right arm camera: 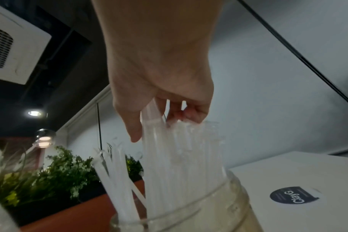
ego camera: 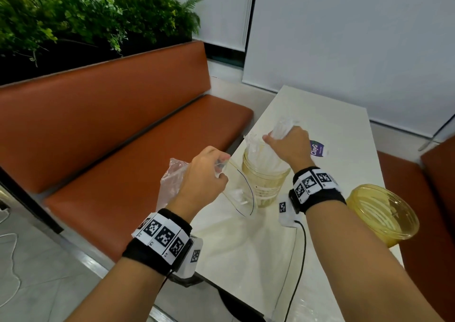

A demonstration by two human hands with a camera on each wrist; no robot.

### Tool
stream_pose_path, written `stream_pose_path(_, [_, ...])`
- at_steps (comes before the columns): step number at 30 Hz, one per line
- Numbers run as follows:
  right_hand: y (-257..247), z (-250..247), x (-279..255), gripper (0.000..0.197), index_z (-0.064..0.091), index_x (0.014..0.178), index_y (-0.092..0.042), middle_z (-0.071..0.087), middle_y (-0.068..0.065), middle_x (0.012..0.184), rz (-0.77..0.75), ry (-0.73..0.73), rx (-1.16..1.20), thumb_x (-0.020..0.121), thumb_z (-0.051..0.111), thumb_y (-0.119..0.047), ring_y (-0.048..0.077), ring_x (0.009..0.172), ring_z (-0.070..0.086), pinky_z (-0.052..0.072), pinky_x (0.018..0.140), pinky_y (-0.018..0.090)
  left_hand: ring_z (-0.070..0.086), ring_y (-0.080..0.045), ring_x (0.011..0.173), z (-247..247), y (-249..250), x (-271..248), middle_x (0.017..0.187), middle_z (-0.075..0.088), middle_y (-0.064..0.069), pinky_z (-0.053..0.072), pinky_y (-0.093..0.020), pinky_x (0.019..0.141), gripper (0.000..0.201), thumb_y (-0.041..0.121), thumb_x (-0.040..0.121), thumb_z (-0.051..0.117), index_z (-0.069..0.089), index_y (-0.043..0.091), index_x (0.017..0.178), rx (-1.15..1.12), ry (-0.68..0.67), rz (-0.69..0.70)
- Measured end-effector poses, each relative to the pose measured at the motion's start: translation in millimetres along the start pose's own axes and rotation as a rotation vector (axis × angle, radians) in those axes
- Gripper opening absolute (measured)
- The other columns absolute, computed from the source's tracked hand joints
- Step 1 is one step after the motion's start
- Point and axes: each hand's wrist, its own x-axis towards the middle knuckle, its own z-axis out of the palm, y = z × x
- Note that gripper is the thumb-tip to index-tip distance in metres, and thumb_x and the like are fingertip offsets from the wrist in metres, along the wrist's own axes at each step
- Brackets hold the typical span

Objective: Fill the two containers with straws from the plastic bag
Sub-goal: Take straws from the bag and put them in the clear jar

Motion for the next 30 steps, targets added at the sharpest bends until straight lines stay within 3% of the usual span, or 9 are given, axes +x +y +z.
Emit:
stream_pose_path(4, [-6.9, -10.1, 4.1, 0.071, 0.053, 0.127, -0.025, 0.065, -0.002, 0.111, -0.220, 0.182, 0.327, 0.066, 0.090, -0.024, 0.021, 0.107, 0.060, 0.048, 0.091, 0.027, 0.057, -0.005, 0.096, -9.2, 6.7, -0.2, 0.111, 0.055, 0.013, 0.036, -0.004, 0.065, 0.042, 0.000, 0.082, 0.065, 0.066, 0.020, 0.120, 0.034, -0.041, 0.013])
stream_pose_path(7, [-16.6, -14.5, 3.0, 0.057, 0.055, 0.130, -0.024, 0.063, -0.005, 0.120, -0.530, 0.297, 0.208, 0.079, 0.080, -0.018, 0.017, 0.111, 0.055, 0.033, 0.093, 0.006, 0.054, -0.003, 0.094, -14.8, 10.6, 0.8, 0.109, 0.052, 0.016, 0.035, -0.004, 0.060, 0.043, 0.000, 0.082, 0.064, 0.065, 0.021, 0.119, 0.058, -0.051, 0.022])
stream_pose_path(9, [-15.4, -8.8, 1.4, 0.042, 0.062, 0.128, -0.019, 0.065, -0.002, 0.118, -0.650, 0.339, 0.124, 0.088, 0.072, -0.015, 0.017, 0.109, 0.057, 0.035, 0.092, 0.008, 0.057, -0.004, 0.097, -17.1, 11.1, 1.2, 0.109, 0.053, 0.016, 0.037, -0.004, 0.062, 0.044, -0.001, 0.082, 0.063, 0.065, 0.021, 0.119, 0.039, -0.067, 0.029])
stream_pose_path(13, [10.3, 16.7, -2.9, 0.033, 0.074, 0.113, -0.012, 0.073, 0.010, 0.109, -0.565, 0.166, -0.191, 0.105, 0.048, -0.031, 0.028, 0.109, 0.063, 0.051, 0.090, 0.037, 0.059, -0.005, 0.095, -20.5, 11.1, 1.1, 0.109, 0.055, 0.014, 0.038, -0.006, 0.065, 0.048, -0.003, 0.079, 0.061, 0.066, 0.020, 0.121, 0.025, -0.083, 0.047])
stream_pose_path(17, [16.4, 18.9, -4.3, 0.057, 0.074, 0.075, -0.010, 0.072, 0.005, 0.082, -0.504, 0.141, -0.287, 0.102, 0.039, -0.047, 0.026, 0.091, 0.060, 0.050, 0.076, 0.040, 0.059, -0.006, 0.094, -24.8, 9.0, 0.5, 0.109, 0.055, 0.014, 0.039, -0.008, 0.067, 0.048, -0.003, 0.079, 0.062, 0.067, 0.022, 0.120, 0.018, -0.080, 0.035])
stream_pose_path(21, [-15.0, 9.5, 6.1, 0.040, 0.070, 0.114, -0.011, 0.064, 0.004, 0.123, -0.538, 0.262, -0.052, 0.104, 0.043, -0.039, 0.023, 0.119, 0.052, 0.047, 0.096, 0.037, 0.056, -0.007, 0.096, -25.1, 9.0, 2.4, 0.107, 0.055, 0.014, 0.039, -0.008, 0.069, 0.049, -0.006, 0.079, 0.059, 0.068, 0.021, 0.118, 0.044, -0.090, 0.042])
stream_pose_path(24, [-34.8, 12.3, 12.7, 0.045, 0.053, 0.143, -0.009, 0.051, 0.007, 0.148, -0.679, 0.005, -0.153, 0.108, 0.037, -0.032, 0.025, 0.141, 0.040, 0.031, 0.115, 0.035, 0.059, -0.010, 0.100, -23.6, 10.2, 3.3, 0.110, 0.057, 0.012, 0.047, -0.015, 0.074, 0.051, -0.007, 0.079, 0.057, 0.068, 0.020, 0.120, 0.040, -0.110, 0.036])
stream_pose_path(27, [-30.0, 27.9, 3.1, 0.042, 0.059, 0.133, -0.007, 0.064, 0.011, 0.128, -0.718, -0.210, -0.504, 0.108, 0.031, -0.022, 0.030, 0.122, 0.054, 0.041, 0.105, 0.040, 0.058, -0.007, 0.100, -22.6, 12.2, 2.8, 0.110, 0.055, 0.014, 0.050, -0.018, 0.077, 0.052, -0.008, 0.080, 0.057, 0.067, 0.020, 0.123, 0.038, -0.120, 0.046])
stream_pose_path(30, [-19.5, 26.3, -5.4, 0.036, 0.069, 0.114, -0.008, 0.068, 0.009, 0.107, -0.666, -0.172, -0.580, 0.105, 0.038, -0.024, 0.029, 0.103, 0.061, 0.045, 0.087, 0.037, 0.053, -0.005, 0.097, -22.7, 13.0, 3.1, 0.108, 0.052, 0.016, 0.040, -0.009, 0.071, 0.050, -0.007, 0.082, 0.059, 0.066, 0.021, 0.123, 0.047, -0.129, 0.047])
